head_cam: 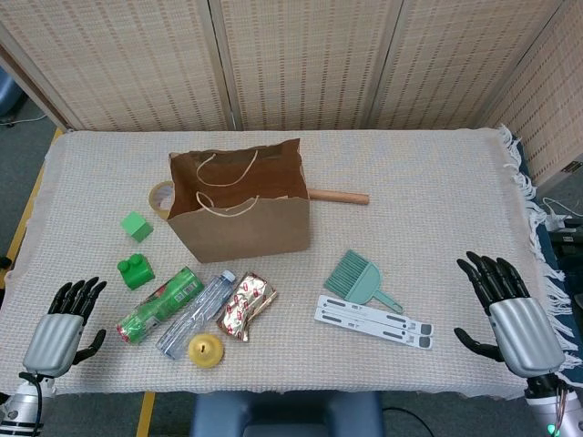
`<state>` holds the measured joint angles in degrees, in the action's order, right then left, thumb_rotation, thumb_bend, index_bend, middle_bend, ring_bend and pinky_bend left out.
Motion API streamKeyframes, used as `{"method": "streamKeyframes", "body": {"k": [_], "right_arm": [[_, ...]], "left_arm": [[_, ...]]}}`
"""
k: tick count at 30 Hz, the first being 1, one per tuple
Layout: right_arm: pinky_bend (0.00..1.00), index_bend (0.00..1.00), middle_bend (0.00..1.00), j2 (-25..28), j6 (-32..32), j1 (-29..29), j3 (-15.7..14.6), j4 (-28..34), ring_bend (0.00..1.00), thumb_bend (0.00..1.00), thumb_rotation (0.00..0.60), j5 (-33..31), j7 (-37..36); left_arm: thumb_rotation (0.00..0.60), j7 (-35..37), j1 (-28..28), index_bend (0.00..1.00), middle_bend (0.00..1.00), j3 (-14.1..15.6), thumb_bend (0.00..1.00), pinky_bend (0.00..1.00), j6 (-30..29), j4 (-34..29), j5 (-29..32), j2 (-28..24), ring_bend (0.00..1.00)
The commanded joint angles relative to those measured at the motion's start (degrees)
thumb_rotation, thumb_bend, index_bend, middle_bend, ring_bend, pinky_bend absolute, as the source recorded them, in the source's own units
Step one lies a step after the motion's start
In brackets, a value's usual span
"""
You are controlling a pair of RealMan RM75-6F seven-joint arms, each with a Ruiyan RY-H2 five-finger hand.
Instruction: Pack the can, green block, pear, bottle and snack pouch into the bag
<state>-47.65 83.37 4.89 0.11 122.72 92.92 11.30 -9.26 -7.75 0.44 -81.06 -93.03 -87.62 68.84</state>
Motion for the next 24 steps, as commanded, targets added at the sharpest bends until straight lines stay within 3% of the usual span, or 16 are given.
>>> {"method": "streamKeyframes", "body": {"k": [1, 7, 14, 24], "right_arm": [[0.00, 0.00, 0.00, -0.13, 0.20, 0.01, 0.23, -0.20, 0.00, 0.10, 0.600, 0.02, -0.12], [0.00, 0.00, 0.00, -0.05, 0.18, -0.11, 0.13, -0.50, 0.00, 0.10, 0.600, 0.68, -1.01], [0.00, 0.00, 0.00, -0.16, -0.17, -0.04, 0.30, -0.62, 0.00, 0.10, 0.600, 0.25, -1.46], [0.00, 0.00, 0.00, -0.49, -0.67, 0.11, -0.06, -0.17, 0.00, 0.10, 0.600, 2.17, -1.37]], "left_arm": [[0.600, -0.13, -0.01, 0.00, 0.00, -0.06, 0.40, 0.04, -0.05, -0.13, 0.03, -0.09, 0.00], [0.600, 0.17, 0.08, 0.00, 0.00, 0.73, 0.39, 0.04, 0.53, -0.93, -0.35, -0.22, 0.00], [0.600, 0.92, 0.09, 0.00, 0.00, 2.83, 0.38, 0.04, 4.81, -8.18, 2.02, -0.80, 0.00], [0.600, -8.45, -4.12, 0.00, 0.00, 1.07, 0.36, 0.04, 13.01, -13.98, 10.65, 2.52, 0.00]]}}
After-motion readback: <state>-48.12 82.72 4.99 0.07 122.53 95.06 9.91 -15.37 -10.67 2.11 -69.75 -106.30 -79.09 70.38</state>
